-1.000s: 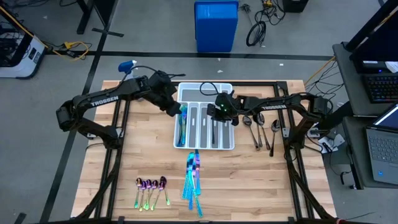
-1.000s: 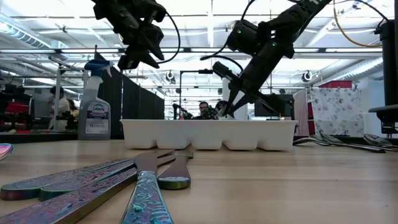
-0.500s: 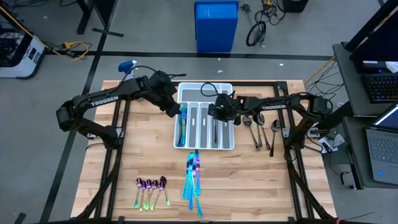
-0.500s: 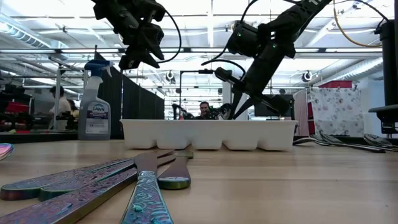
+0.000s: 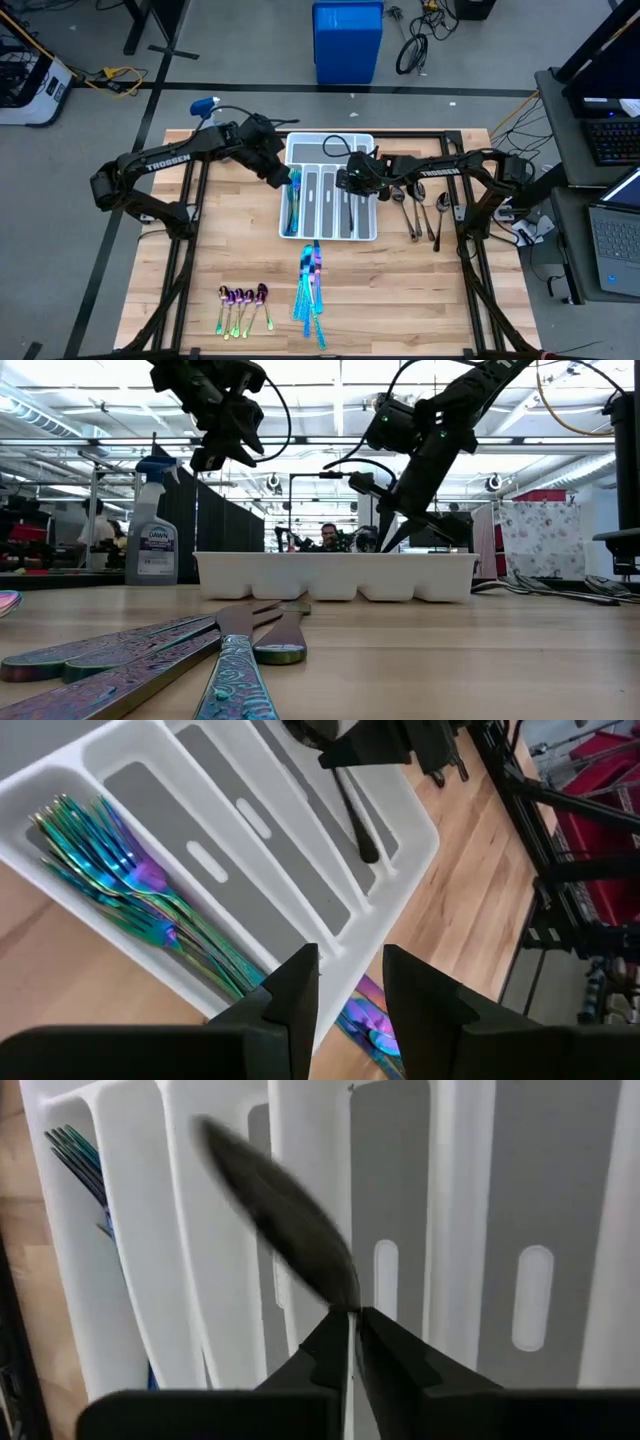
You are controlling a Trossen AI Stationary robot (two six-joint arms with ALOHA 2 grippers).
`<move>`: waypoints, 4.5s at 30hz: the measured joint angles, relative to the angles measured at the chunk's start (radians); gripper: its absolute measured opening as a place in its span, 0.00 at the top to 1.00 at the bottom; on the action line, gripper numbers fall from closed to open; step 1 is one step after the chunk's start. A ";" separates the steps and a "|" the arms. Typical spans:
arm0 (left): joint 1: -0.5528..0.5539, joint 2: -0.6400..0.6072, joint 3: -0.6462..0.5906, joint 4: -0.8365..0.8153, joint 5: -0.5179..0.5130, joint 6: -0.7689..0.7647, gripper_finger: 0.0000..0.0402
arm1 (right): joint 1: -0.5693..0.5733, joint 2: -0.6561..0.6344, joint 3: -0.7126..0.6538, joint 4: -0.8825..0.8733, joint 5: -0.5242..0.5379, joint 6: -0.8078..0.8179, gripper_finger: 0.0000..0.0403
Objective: Sort silverware
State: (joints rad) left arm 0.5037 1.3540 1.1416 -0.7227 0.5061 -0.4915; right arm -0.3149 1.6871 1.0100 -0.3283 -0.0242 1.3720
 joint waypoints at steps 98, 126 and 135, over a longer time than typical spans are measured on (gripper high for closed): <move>0.000 -0.001 0.000 0.164 0.014 -0.080 0.75 | -0.104 -0.066 -0.095 0.257 -0.264 -0.122 1.00; 0.000 -0.001 0.000 0.170 0.093 -0.069 0.75 | -0.062 -0.007 -0.095 0.535 -0.341 0.019 1.00; 0.019 -0.011 0.000 0.405 0.389 -0.120 0.75 | -0.062 -0.009 -0.096 0.924 -0.373 0.049 1.00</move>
State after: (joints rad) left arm 0.5232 1.3433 1.1419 -0.3177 0.8954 -0.6112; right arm -0.3768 1.6779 0.9143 0.5955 -0.3971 1.4208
